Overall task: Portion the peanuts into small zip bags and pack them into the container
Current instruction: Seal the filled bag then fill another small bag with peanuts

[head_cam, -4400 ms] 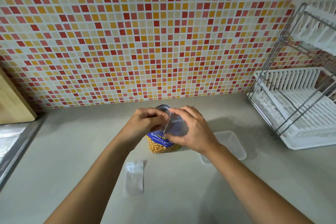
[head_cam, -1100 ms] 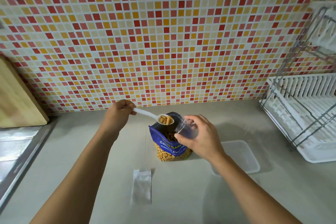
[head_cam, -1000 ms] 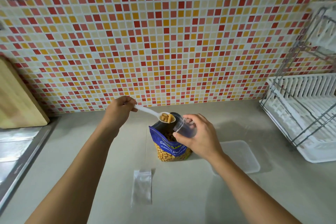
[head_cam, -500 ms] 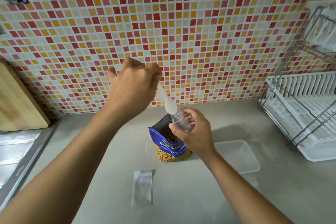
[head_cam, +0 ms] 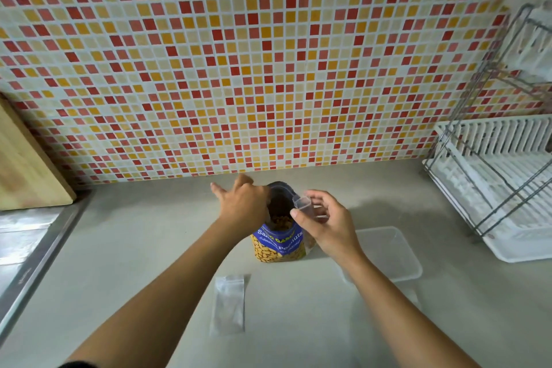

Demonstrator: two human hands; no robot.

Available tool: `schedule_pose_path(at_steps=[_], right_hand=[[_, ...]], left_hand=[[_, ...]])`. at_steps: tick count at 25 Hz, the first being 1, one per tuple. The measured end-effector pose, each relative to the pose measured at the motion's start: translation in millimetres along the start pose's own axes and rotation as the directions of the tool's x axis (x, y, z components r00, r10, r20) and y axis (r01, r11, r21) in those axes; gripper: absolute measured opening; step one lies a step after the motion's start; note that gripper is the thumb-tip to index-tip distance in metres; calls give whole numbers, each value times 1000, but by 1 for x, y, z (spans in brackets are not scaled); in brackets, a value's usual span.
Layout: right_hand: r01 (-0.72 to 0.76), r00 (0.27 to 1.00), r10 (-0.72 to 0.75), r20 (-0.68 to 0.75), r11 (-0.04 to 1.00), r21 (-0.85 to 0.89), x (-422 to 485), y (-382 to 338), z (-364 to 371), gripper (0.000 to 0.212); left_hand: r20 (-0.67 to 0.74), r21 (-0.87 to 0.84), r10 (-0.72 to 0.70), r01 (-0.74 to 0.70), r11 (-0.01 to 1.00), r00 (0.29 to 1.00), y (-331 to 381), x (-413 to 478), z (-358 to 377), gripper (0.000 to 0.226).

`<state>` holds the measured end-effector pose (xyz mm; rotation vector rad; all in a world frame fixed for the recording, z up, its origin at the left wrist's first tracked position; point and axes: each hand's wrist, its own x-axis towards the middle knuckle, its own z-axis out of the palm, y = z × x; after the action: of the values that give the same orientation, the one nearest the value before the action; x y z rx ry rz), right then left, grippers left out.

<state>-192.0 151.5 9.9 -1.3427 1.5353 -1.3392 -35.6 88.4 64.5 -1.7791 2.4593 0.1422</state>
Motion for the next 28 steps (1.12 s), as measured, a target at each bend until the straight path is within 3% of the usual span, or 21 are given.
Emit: schedule_pose_path(at_steps=[6,9,18,21,25,28], right_hand=[[10,1000,-10,-2,999,-36,2,2,2,44],[18,1000,-17,5,999,-46,1,2,-3,41],[19,998,-15,53,997,-74,0,1,-9,43],[9,998,-7,58,999,-42,-1,0,-10,43],[46,999,-45,-27,999,8,-4,-2,-14,59],[69,996,-70,-55,998,-15,-3,-4,-17,54]], left_hand=[[55,-250,-188,195,948,981,2,12,16,23],[34,-434,-271,259,863,962,-5,17,20,25],[48,-687,-222,194,700,974,-25,14,14,18],[56,-781,-216,178,598,975,-33,12,13,15],[50,-862,-261,173,476,964,-43,9,8,15],[65,-880,-272,184,437,960,-48,3,1,18]])
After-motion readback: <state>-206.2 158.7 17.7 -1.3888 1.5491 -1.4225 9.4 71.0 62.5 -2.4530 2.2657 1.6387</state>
